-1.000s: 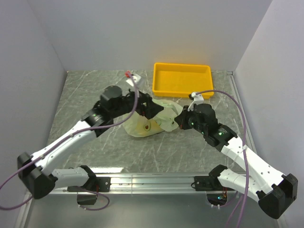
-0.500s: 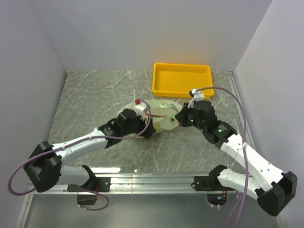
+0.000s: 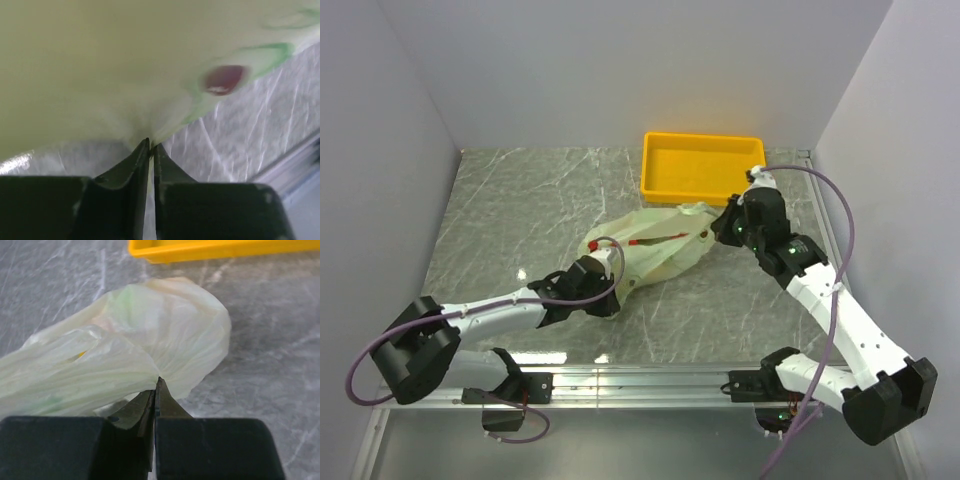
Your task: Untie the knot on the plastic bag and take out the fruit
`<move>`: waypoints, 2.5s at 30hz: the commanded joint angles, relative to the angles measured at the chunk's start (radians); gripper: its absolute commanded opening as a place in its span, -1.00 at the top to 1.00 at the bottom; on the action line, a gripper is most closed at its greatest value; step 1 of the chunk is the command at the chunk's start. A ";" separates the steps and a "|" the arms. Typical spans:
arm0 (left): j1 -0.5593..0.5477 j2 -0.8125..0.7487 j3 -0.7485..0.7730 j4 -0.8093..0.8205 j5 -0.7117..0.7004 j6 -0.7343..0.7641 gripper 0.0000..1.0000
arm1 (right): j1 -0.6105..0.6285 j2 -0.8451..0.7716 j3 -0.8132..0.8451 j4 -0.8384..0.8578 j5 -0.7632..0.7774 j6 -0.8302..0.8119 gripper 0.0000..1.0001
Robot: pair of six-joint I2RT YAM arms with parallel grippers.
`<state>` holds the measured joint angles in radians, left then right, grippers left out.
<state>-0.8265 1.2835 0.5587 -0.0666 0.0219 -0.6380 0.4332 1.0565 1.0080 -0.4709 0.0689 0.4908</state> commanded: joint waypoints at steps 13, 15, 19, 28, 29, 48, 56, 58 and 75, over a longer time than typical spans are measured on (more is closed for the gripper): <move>-0.002 -0.271 0.047 -0.131 0.112 -0.063 0.99 | 0.047 -0.098 0.150 -0.173 -0.138 -0.236 -0.39; -0.003 -0.262 0.078 -0.177 0.098 -0.042 0.99 | 0.163 -0.093 0.245 -0.228 -0.072 -0.318 -0.42; -0.002 -0.272 0.115 -0.222 0.082 -0.011 0.99 | 0.321 -0.015 0.438 -0.342 0.023 -0.466 -0.45; -0.003 -0.344 0.061 -0.259 0.125 -0.049 0.99 | 0.417 0.304 0.685 -0.430 -0.046 -0.690 -0.58; -0.002 -0.354 0.058 -0.269 0.122 -0.052 0.99 | 0.415 0.363 0.681 -0.422 -0.066 -0.701 -0.59; -0.005 -0.575 -0.019 -0.489 0.213 -0.238 0.99 | 0.090 0.662 0.523 -0.132 -0.119 -0.515 0.92; -0.005 -0.670 0.085 -0.440 0.120 -0.152 -0.09 | 0.110 0.565 0.413 -0.095 -0.242 -0.384 1.00; -0.005 -0.684 0.179 -0.385 0.087 -0.071 -0.64 | 0.142 0.542 0.368 -0.080 -0.225 -0.370 1.00; -0.060 -0.055 0.388 0.106 -0.085 0.125 0.42 | 0.173 0.485 0.326 -0.067 -0.149 -0.270 1.00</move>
<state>-0.8642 1.1759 0.9840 -0.0818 -0.0032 -0.5850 0.6151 1.5616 1.2892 -0.5537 -0.0986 0.1951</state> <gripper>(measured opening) 0.294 0.007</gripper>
